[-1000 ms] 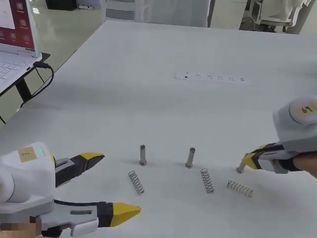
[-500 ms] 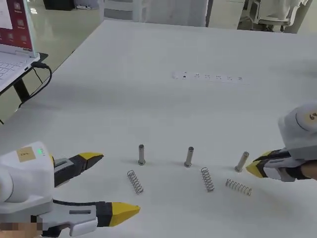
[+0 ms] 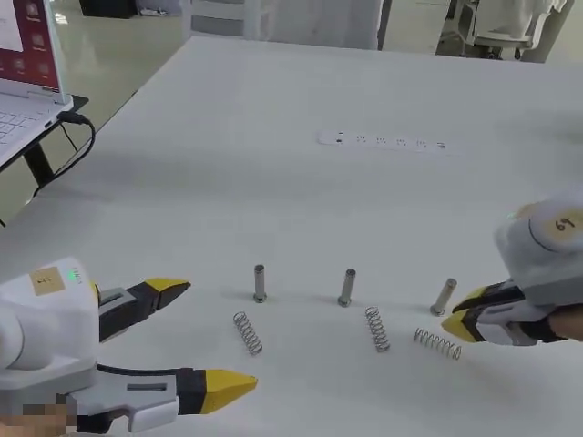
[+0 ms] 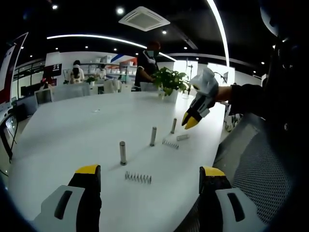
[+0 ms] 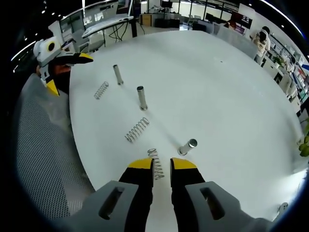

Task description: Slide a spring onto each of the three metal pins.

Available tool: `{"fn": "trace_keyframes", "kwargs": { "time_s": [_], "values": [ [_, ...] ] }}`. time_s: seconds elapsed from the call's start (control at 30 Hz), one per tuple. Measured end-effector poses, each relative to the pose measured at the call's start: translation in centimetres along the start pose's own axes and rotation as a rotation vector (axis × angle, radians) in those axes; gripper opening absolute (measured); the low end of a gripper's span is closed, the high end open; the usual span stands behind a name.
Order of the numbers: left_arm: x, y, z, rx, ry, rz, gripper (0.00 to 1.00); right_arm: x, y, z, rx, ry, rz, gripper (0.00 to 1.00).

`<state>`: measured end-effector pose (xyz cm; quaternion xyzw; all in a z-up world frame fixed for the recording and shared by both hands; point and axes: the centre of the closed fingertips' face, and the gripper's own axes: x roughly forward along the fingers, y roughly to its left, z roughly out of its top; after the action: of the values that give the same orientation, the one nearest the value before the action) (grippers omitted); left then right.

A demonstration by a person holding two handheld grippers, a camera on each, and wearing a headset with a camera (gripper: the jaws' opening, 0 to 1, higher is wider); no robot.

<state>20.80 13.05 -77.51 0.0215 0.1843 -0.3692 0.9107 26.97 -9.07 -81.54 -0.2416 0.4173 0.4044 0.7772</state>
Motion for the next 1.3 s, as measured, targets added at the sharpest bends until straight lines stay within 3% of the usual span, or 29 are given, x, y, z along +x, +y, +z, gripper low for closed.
{"fn": "trace_keyframes", "kwargs": {
  "time_s": [0.2,0.87,1.3],
  "values": [
    [-0.1,0.1,0.0,-0.002,-0.004,0.001,0.8,0.9,0.9,0.0,-0.063,0.036,0.03,0.11],
    [-0.1,0.3,0.0,-0.012,-0.009,0.005,0.8,3.3,1.0,-0.5,-0.229,0.187,0.07,0.1],
    [-0.1,0.4,0.1,-0.015,-0.015,0.008,0.8,4.3,1.2,-1.1,-0.268,0.253,0.089,0.09]
  ]
}}
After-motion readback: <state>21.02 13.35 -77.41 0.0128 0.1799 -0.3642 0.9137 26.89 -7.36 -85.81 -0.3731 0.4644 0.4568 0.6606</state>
